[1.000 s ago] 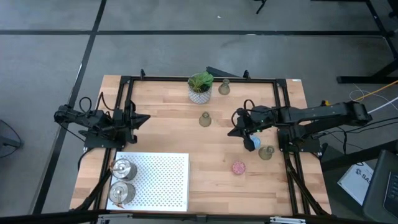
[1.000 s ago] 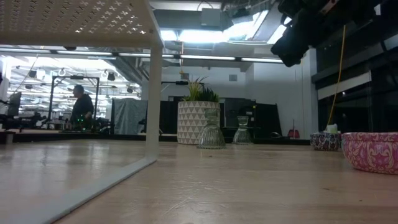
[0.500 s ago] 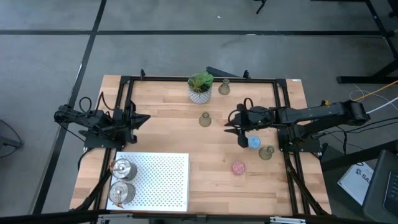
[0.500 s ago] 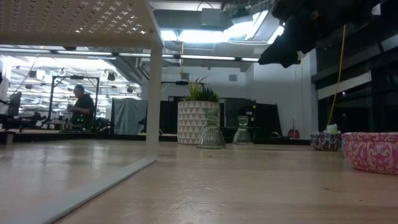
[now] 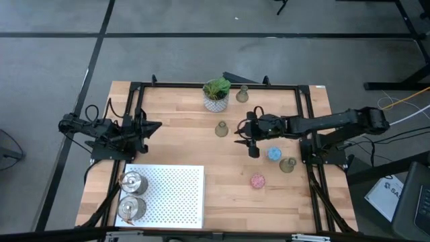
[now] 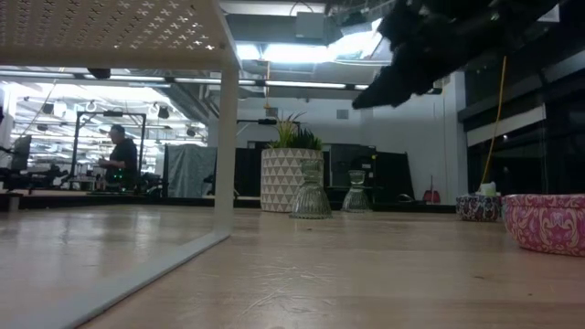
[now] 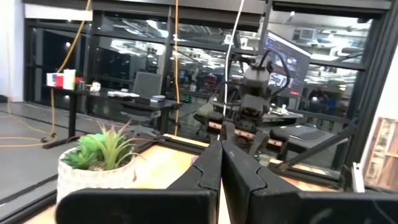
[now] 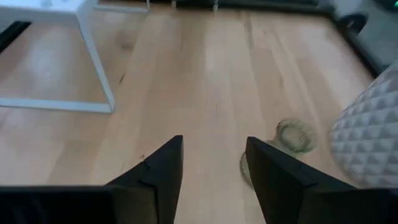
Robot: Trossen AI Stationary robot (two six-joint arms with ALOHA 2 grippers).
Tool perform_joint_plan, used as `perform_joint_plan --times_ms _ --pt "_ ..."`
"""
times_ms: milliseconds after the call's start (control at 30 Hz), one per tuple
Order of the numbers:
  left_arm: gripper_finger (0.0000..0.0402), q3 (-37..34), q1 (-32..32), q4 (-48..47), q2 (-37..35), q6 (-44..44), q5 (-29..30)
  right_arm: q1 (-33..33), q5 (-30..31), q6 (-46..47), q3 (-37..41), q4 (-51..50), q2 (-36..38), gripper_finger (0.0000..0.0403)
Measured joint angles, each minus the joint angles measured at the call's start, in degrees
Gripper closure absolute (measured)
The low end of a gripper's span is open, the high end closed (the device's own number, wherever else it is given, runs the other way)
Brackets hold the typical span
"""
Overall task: Pick & Place candle stick holders
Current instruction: Put the middle transparent candle holder on the shelf
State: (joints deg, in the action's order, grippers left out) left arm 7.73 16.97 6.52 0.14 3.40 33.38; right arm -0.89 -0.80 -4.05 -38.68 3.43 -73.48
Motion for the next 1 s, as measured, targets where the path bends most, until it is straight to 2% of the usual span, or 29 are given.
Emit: perform_joint_plan --times_ms 167,300,600,1000 --pt "0.0384 0.0 0.0 -0.04 0.0 0.42 0.19 -2.66 -1.2 0.17 -1.57 -1.46 -4.4 0.0219" --pt "0.0347 0.0 0.0 -0.11 0.08 1.88 0.34 -4.04 -1.36 -0.27 -6.26 -6.12 -8.23 0.0219" --pt "0.0267 0.02 0.0 -0.28 2.93 4.12 4.65 -5.51 -0.44 -10.23 -15.48 -9.51 -14.52 0.0219" --pt "0.0259 0.04 0.0 -0.24 5.22 6.38 4.51 -8.46 -0.72 -14.78 -19.5 -13.44 -21.37 0.0219"
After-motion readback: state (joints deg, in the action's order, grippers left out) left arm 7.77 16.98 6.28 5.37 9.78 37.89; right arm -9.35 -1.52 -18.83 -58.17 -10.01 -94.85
